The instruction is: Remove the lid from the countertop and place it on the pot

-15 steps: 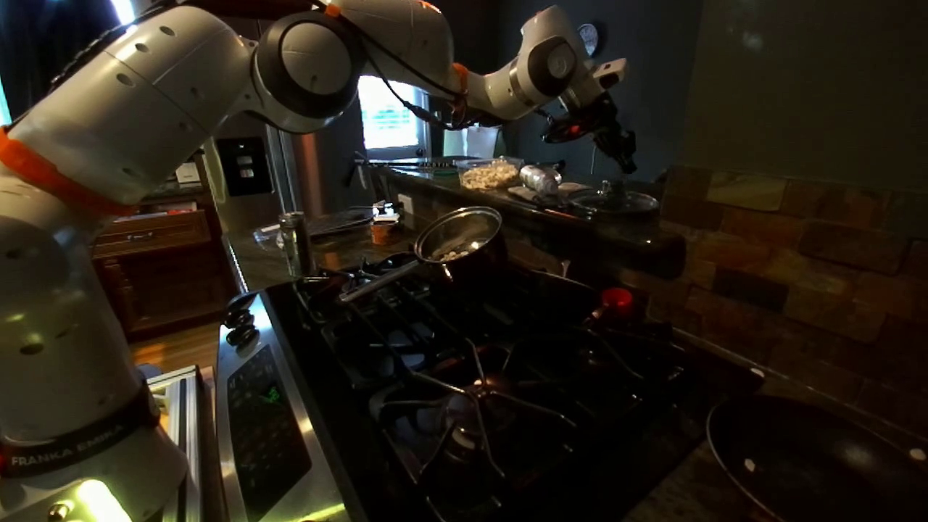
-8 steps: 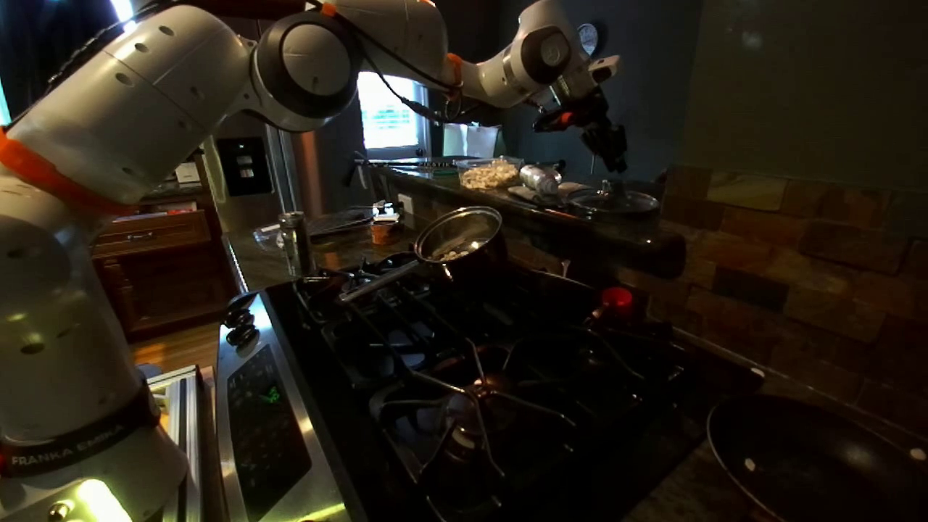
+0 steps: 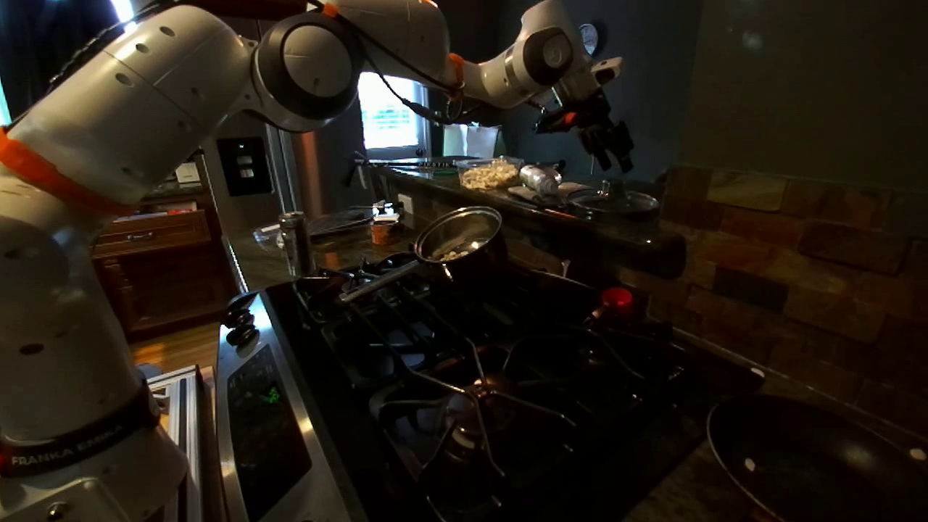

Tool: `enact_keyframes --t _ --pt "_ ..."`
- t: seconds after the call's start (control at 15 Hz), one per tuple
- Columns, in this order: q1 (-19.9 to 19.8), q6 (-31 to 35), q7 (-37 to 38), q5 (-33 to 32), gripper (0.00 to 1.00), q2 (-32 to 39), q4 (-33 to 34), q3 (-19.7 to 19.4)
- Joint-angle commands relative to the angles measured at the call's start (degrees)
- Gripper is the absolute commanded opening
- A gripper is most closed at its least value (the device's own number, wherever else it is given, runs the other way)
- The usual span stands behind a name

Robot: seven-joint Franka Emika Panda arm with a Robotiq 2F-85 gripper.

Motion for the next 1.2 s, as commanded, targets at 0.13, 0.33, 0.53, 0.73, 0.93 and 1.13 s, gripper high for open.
enact_keyframes --t 0.13,0.33,0.53,0.73,0.93,1.13 --pt "-4.22 -2.37 -10.51 4.34 1.00 0.50 1.13 4.63" --pt "-4.56 -2.68 -10.17 4.22 1.00 1.04 1.12 4.90" --pt "-4.79 -3.02 -11.17 4.87 0.93 1.23 0.85 6.16" --pt "-4.91 -3.74 -12.40 5.71 0.91 1.47 0.97 7.77" --pt "-4.78 -4.08 -10.91 5.39 0.81 2.41 1.92 7.85" --pt "-4.61 -4.28 -9.12 4.88 0.75 3.01 2.53 7.18"
